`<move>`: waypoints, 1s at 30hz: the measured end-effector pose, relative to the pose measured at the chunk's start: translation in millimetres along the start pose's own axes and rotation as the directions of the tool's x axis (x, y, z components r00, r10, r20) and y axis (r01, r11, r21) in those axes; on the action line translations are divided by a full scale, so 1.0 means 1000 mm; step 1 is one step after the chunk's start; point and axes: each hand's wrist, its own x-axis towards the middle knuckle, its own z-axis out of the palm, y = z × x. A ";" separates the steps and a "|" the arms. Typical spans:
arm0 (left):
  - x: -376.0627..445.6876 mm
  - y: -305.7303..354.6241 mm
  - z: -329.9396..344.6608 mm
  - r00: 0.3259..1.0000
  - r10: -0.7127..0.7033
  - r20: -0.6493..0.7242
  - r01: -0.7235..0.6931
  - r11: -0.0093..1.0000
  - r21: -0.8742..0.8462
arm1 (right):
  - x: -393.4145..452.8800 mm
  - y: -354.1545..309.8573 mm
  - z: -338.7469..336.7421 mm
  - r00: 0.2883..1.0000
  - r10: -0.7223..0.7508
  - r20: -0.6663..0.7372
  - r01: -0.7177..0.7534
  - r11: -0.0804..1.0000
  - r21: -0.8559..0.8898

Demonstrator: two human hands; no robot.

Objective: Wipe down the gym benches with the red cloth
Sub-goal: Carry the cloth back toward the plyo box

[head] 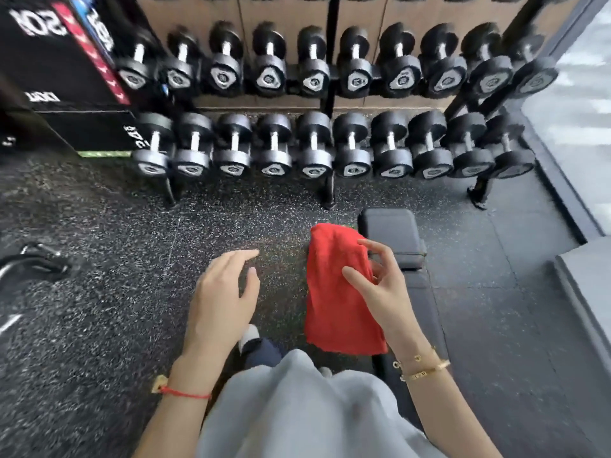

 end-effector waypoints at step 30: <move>0.060 -0.379 -0.249 0.760 -0.547 -0.351 0.584 0.812 0.001 | 0.116 -0.073 0.533 0.779 0.035 0.626 0.042 0.993 -0.107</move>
